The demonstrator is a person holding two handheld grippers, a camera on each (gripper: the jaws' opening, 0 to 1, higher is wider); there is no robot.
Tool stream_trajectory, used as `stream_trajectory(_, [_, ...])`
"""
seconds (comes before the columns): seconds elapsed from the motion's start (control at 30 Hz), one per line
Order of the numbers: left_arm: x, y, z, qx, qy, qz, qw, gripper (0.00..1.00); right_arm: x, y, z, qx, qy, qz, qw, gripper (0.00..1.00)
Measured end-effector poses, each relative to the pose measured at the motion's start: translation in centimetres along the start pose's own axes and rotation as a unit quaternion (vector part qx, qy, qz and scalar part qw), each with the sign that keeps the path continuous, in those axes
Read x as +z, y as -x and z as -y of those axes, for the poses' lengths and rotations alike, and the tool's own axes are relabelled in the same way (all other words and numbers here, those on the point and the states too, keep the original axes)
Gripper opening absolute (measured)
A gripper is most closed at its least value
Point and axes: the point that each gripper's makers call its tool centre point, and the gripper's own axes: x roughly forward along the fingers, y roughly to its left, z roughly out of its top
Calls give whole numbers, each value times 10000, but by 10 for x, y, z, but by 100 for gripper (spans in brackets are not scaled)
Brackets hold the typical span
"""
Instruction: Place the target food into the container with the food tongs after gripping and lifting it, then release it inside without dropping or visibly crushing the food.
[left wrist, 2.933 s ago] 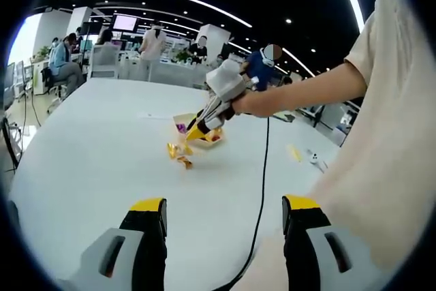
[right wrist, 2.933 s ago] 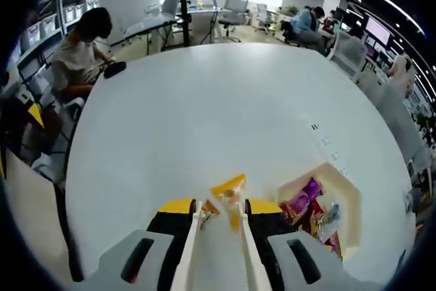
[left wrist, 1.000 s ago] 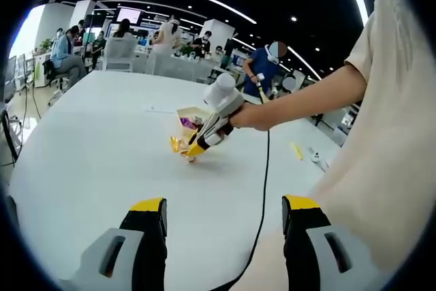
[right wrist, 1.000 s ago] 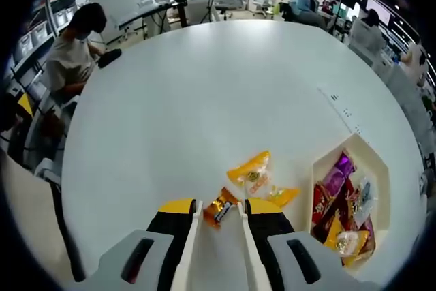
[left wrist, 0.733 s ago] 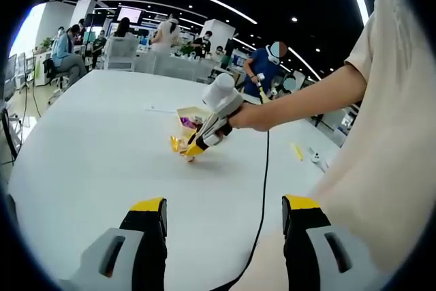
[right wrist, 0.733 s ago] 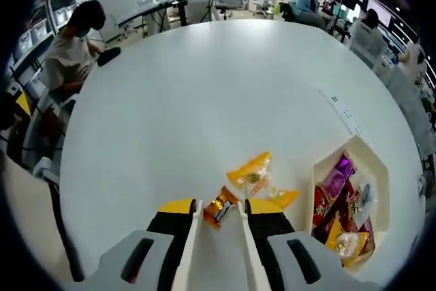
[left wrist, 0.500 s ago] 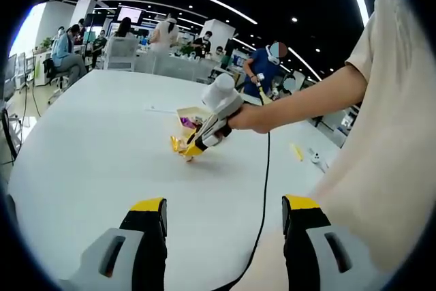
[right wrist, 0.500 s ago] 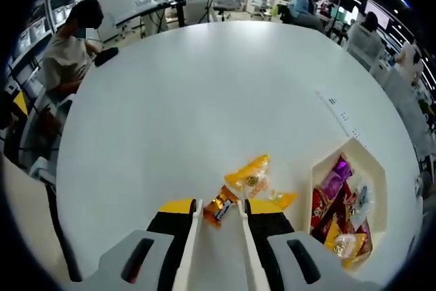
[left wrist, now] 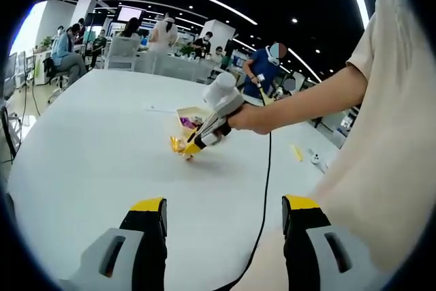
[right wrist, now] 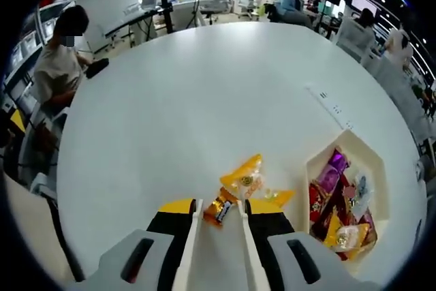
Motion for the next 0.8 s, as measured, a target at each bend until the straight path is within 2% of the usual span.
stream_trajectory(0.27, [-1, 1, -1, 35, 21, -15, 10000, 69, -2, -6, 0, -56, -161, -59, 9998, 28])
stream_trajectory(0.5, [0, 0, 0, 11, 14, -17, 10000, 68, -6, -8, -2, -111, 180, -158, 9997, 28])
stream_trajectory(0.8, [1, 0, 0, 9, 17, -17, 10000, 68, -4, -7, -6, -10, 311, -96, 9995, 25])
